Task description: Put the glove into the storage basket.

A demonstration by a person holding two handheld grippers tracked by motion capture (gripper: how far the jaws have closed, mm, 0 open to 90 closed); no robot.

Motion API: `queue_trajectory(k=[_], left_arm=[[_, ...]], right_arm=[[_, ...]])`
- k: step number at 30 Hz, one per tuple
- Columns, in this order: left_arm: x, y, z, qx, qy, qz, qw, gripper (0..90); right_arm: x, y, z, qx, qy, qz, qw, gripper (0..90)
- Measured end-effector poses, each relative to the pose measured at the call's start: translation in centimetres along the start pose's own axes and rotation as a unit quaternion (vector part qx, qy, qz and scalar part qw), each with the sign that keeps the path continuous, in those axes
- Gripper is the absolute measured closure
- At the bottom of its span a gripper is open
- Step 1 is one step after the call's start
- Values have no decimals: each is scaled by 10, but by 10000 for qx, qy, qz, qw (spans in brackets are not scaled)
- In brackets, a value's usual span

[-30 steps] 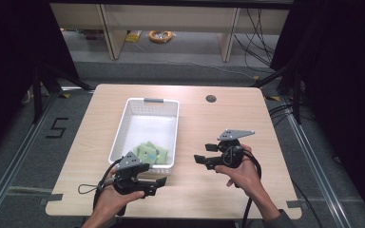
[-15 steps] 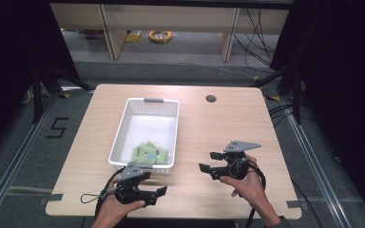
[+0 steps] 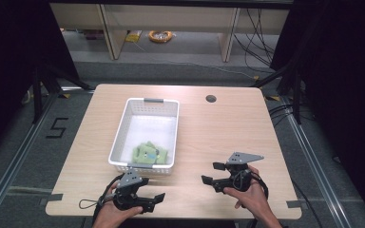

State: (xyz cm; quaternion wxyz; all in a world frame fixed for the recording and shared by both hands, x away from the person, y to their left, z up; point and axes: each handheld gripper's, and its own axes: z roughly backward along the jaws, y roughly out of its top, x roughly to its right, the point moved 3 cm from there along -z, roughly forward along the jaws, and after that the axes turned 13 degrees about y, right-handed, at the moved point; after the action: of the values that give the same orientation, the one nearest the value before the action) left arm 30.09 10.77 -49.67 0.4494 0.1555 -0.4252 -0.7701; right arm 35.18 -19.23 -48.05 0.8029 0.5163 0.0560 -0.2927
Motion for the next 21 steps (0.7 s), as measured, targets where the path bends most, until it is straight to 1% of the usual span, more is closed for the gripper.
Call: queue_trajectory(k=[1,2,3,4,5,6,7,8,9,10,11,12,13,14,15,16,17,18,19,20,21], left_arm=[[0,-1,0,20,-18,-10,10000,163],[0,-4,0,1,-20,-67,10000,163],[0,-5,0,-16,-42,-65,10000,163],[0,-5,0,-16,-42,-65,10000,164],[1,-7,-1,8,-56,-42,10000,164],[1,-7,-1,8,-56,-42,10000,164],[1,-9,-1,9,-47,-58,10000,164],[2,-10,0,-24,-24,-91,10000,164],[2,-11,0,-41,15,-137,9999,164],[2,-12,0,-39,0,-156,9999,164],[1,-13,1,-37,-20,-155,9999,164],[1,-14,1,-27,-23,-86,10000,164],[0,-15,2,-34,-16,-111,9999,164],[0,-16,3,-36,14,-90,10000,164],[0,-17,2,-30,13,-108,9999,164],[0,-19,3,-56,54,-90,9999,164],[0,-20,2,-48,21,-90,9999,164],[-1,-22,2,-92,27,-123,9999,164],[-1,-23,3,-110,43,-108,9999,163],[-1,-24,3,-109,47,-93,9999,163],[-1,-26,4,-130,87,-109,9998,163]], right_arm=[[0,0,0,0,0,0,10000,255],[-1,-3,1,15,-20,-4,10000,247],[-4,-5,1,12,-8,-100,9999,240],[-4,-7,2,12,-5,-84,10000,232],[-5,-9,3,-27,-8,-166,9999,227],[-5,-9,3,-27,-8,-166,9999,227],[-5,-10,2,30,16,-103,9999,220],[-5,-12,3,-20,0,-129,9999,213],[-7,-17,2,-11,10,-151,9999,202],[-7,-19,2,-40,8,-120,9999,196],[-7,-19,2,-40,8,-120,9999,196],[-6,-20,2,-96,-7,-16,10000,192],[-9,-24,2,-101,42,-186,9998,189],[-7,-25,2,-128,42,-98,9999,186],[-8,-27,2,-132,17,-112,9998,181],[-8,-29,4,-242,-103,-96,9996,177],[-10,-31,2,-203,-1,-233,9995,168],[-9,-33,3,-228,-76,-165,9996,162],[-8,-35,5,-312,-174,-95,9993,162],[-11,-37,6,-334,-216,-231,9989,163],[-12,-41,8,-365,-162,-284,9988,164]])
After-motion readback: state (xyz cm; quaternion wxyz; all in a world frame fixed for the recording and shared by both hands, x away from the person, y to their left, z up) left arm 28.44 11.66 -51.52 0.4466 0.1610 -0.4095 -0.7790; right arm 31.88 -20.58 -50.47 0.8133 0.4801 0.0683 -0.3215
